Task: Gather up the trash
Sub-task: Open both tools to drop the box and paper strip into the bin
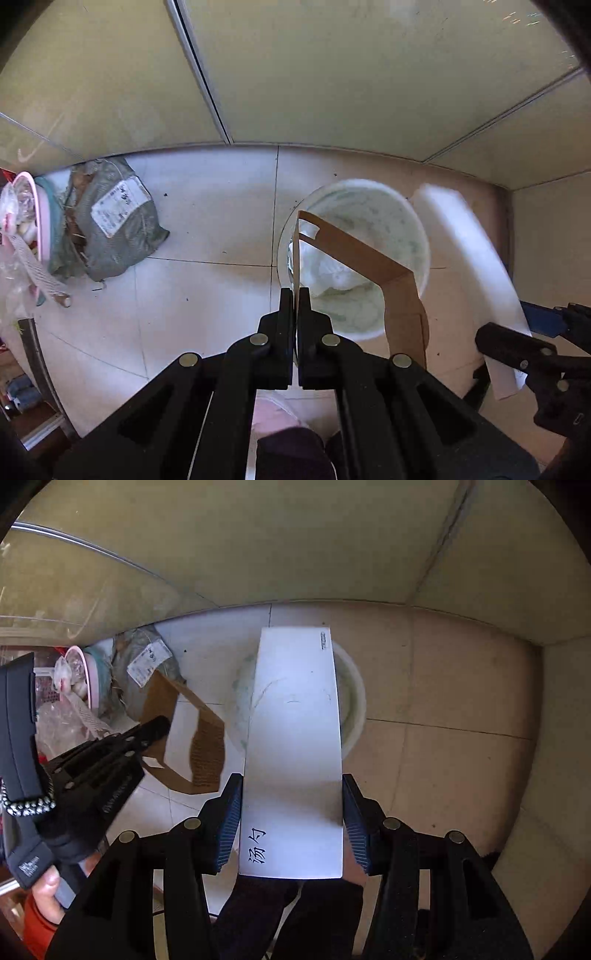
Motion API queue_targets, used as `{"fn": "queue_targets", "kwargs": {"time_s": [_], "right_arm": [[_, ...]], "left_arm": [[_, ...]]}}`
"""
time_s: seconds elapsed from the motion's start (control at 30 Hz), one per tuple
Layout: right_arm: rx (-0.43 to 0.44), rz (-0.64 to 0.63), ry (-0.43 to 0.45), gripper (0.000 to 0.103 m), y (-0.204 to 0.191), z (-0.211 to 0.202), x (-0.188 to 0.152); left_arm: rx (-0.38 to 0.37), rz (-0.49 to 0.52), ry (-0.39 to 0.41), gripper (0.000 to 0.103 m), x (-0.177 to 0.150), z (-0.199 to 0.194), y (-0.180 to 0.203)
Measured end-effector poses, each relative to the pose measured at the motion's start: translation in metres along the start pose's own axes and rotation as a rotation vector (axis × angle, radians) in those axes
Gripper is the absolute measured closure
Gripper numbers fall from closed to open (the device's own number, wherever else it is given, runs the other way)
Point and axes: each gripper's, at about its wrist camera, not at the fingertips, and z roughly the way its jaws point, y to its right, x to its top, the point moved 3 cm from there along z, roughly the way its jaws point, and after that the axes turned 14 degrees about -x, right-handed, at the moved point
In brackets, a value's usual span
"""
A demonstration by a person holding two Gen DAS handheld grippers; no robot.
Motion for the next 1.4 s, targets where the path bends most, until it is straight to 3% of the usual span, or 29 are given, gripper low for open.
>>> {"fn": "queue_targets", "kwargs": {"time_s": [0.17, 0.33, 0.6, 0.8, 1.0, 1.4], "right_arm": [[-0.038, -0.001, -0.001, 0.054, -0.006, 0.002, 0.006], [0.009, 0.045, 0.027, 0.048, 0.016, -0.015, -0.004], [-0.009, 0.049, 0.091, 0.048, 0.038, -0.071, -0.012], [0.006, 0.076, 0.142, 0.048, 0.033, -0.144, -0.012], [0.006, 0.097, 0.235, 0.048, 0.019, -0.248, -0.02], [0.02, 0.18, 0.492, 0.048, 0.011, -0.468, -0.076]], "left_arm": [[-0.072, -0.007, -0.029, 0.1, 0.009, 0.031, 0.003], [-0.112, 0.002, -0.064, 0.074, 0.01, 0.045, 0.01], [-0.096, 0.024, -0.067, 0.072, 0.008, 0.013, 0.029], [-0.088, 0.071, -0.016, 0.072, 0.011, -0.074, 0.057], [-0.101, 0.12, 0.068, 0.072, 0.016, -0.192, 0.102], [-0.086, 0.294, 0.289, 0.069, 0.011, -0.431, 0.183]]}}
